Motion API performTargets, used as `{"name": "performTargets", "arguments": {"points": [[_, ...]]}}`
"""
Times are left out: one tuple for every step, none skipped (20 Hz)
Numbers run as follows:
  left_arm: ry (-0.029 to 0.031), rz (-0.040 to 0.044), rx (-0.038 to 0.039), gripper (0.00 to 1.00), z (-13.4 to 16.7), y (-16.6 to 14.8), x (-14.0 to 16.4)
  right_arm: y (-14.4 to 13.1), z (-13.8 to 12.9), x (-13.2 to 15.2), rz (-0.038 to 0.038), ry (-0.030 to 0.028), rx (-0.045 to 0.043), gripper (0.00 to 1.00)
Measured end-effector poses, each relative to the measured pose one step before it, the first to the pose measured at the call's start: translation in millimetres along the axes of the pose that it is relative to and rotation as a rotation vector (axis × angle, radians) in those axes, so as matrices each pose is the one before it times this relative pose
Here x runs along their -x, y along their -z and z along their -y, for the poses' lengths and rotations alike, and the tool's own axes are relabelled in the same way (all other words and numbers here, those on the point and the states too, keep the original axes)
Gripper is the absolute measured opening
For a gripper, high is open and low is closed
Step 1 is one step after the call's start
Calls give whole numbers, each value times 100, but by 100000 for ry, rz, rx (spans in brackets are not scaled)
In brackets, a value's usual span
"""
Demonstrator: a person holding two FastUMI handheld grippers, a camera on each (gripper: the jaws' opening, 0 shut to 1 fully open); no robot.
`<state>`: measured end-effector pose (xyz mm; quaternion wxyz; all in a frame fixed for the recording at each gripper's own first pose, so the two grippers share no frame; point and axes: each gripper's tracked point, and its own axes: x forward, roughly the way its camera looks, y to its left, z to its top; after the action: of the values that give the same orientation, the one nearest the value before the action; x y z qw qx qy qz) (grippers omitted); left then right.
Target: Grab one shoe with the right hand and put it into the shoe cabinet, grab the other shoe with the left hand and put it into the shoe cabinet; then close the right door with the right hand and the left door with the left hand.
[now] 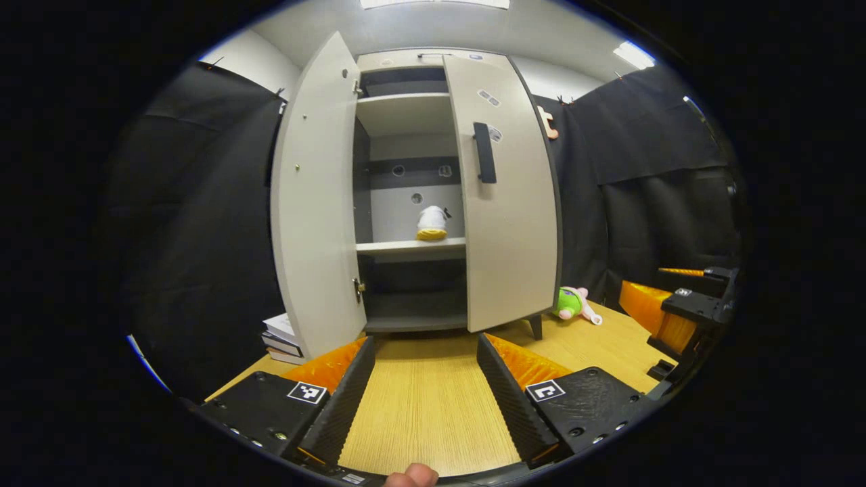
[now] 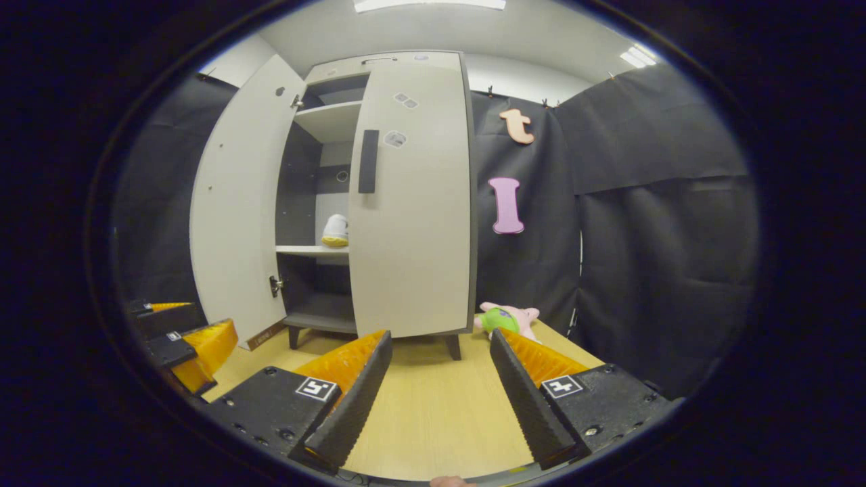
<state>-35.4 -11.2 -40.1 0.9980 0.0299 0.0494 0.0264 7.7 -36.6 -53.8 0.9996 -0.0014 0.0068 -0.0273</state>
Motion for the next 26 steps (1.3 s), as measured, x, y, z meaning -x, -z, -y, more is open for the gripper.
{"name": "performTargets", "arguments": {"points": [[-1522, 2279, 1087, 94, -952, -1317, 16, 35, 120, 25, -192, 304, -90, 95], [-2791, 1902, 693, 94, -1427, -1269, -1, 115, -10, -31, -328, -142, -324, 95], [-2913, 2194, 1397, 94, -1636, -1513, -120, -26, -28, -33, -198, -318, -453, 95], [-2635, 2011, 2516, 94, -1589, -1677, -356, -132, -76, 48, 213, -381, -210, 95], [-2769, 794, 2635, 95, -1758, -1185, -456, -190, -85, -4, 199, -370, 310, 95], [-3351, 798, 2462, 95, -1970, -1428, -450, -125, -86, -48, 411, -349, 563, 95], [-3111, 1354, 2222, 95, -1995, -1474, -562, -153, -118, 38, 198, -660, 557, 95], [-3910, 1812, 1873, 95, -2159, -1540, -938, -179, -76, 34, 604, -491, 238, 95], [-3237, 1945, 1119, 95, -1962, -1477, -1061, -198, -108, 57, 395, -477, 133, 95], [-3260, 1624, 419, 95, -1895, -1016, -1191, -38, -157, -55, 285, -427, 161, 95], [-2585, 996, -305, 94, -1745, -967, -1258, -40, -167, -8, 68, -387, 120, 95], [-2222, 673, 347, 94, -1502, -606, -1440, -20, -136, 40, 77, -498, -56, 95], [-479, -850, 1159, 94, -737, -223, -1117, -71, -105, -5, -75, -303, 92, 95], [-606, -874, 1226, 94, -732, -40, -1147, 46, -74, -2, -34, -255, 226, 95], [-594, -232, 903, 94, -622, -106, -1169, -66, 3, 18, 58, 68, 281, 95], [-1326, -767, 789, 94, -891, -488, -933, -132, 90, 20, 244, 126, 170, 95], [-74, -143, 228, 95, -511, -521, -1243, -70, 129, 76, 149, 278, 144, 95], [-231, -431, -159, 95, -226, -366, -1038, 36, 237, -37, 52, 431, 88, 95], [929, -557, -616, 95, 146, -163, -886, -42, 160, 11, -114, 310, -177, 95], [1012, -10, -537, 95, 365, -97, -714, -9, 124, -18, -57, 385, -270, 95], [1029, 1016, -310, 95, 227, -454, -752, 10, 236, 16, -137, 679, -42, 95], [1323, 1314, -416, 95, 222, -768, -680, 19, 158, -151, -43, 668, 5, 95], [1135, 1150, -280, 94, 348, -529, -492, 10, 219, -77, -251, 553, 242, 95], [1326, 329, -378, 94, 486, -240, -467, -71, 144, -44, -129, 463, 321, 95], [-249, 16, -992, 94, 125, -40, -247, -121, 217, -47, 51, 425, 250, 95], [262, 787, -947, 94, -104, -54, -254, -64, 144, -132, -32, 262, 209, 95]]}}
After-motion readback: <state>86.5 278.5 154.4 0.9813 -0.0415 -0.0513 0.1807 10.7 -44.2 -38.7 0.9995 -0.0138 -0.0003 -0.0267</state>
